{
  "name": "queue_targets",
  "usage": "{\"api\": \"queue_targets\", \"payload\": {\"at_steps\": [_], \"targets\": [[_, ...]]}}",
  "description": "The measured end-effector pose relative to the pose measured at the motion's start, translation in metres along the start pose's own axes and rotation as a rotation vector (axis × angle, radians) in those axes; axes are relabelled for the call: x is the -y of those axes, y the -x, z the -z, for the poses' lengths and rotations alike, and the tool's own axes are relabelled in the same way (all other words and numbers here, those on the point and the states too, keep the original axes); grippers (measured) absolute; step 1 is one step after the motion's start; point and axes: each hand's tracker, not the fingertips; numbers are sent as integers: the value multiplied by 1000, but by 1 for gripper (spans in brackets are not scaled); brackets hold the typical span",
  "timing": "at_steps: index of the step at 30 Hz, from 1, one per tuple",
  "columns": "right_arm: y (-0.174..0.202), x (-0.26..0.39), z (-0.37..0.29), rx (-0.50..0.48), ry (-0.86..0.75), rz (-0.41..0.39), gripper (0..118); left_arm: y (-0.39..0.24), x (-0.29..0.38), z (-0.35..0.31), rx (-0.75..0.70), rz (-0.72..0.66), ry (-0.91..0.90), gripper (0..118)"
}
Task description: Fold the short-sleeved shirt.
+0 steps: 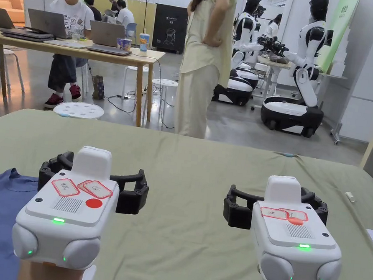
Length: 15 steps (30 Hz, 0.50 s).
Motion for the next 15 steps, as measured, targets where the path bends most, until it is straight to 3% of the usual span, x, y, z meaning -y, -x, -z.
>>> {"api": "queue_targets", "payload": {"at_steps": [9,15], "targets": [[-4,-1,-1,9,-9,33,118,-1,-1,0,3,11,-10,118],[-1,-1,-2,16,9,-6,118,-2,-2,0,6,7,-13,118]]}}
